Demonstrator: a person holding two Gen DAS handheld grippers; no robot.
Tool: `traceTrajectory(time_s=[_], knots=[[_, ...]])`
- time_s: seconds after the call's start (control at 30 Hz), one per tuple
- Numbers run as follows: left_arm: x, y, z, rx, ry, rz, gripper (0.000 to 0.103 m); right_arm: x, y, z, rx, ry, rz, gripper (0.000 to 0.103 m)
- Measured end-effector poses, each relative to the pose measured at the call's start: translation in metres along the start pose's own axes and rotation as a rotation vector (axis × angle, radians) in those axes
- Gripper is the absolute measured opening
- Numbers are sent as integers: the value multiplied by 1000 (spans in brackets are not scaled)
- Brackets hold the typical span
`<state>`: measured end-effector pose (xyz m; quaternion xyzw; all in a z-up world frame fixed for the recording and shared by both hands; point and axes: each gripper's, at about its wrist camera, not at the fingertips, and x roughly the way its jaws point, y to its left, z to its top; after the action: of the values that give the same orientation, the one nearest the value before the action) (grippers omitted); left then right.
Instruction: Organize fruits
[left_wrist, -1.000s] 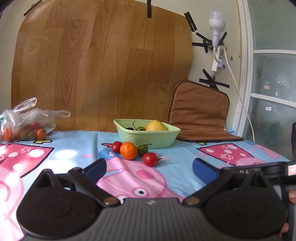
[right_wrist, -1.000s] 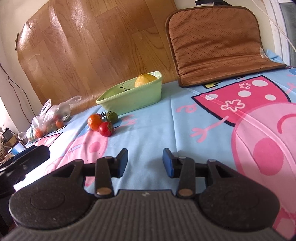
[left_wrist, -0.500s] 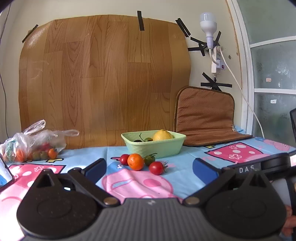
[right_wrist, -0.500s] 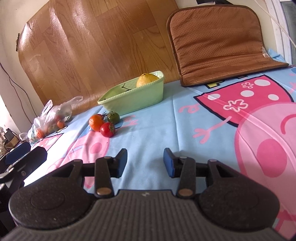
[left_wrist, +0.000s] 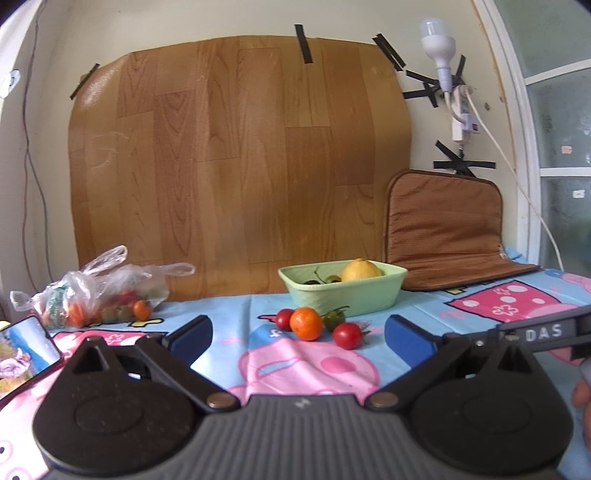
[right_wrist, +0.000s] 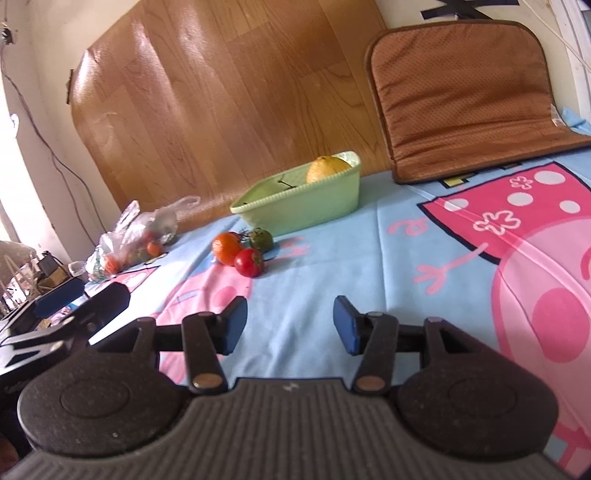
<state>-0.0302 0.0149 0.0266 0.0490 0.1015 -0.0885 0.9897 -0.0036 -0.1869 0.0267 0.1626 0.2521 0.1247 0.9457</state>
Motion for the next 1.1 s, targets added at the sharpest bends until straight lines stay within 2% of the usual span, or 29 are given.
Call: traceTrajectory(time_s=[0.23, 0.5, 0.77, 0.9, 1.0, 1.1], knots=[[-1, 1, 0, -3, -12, 41, 103, -7, 0, 0, -16, -34, 55, 58], [2, 1, 1, 0, 5, 38, 103, -10, -1, -1, -11, -51, 86, 59], [2, 7, 1, -40, 9, 32, 103, -8, 4, -2, -37, -39, 54, 59], [2, 14, 2, -70, 14, -1, 103, -5, 7, -2, -54, -25, 27, 59], [4, 24, 3, -103, 45, -36, 103, -3, 8, -2, -66, -11, 9, 59], [5, 39, 2, -122, 68, -28, 103, -1, 11, -3, -81, 1, 1, 59]])
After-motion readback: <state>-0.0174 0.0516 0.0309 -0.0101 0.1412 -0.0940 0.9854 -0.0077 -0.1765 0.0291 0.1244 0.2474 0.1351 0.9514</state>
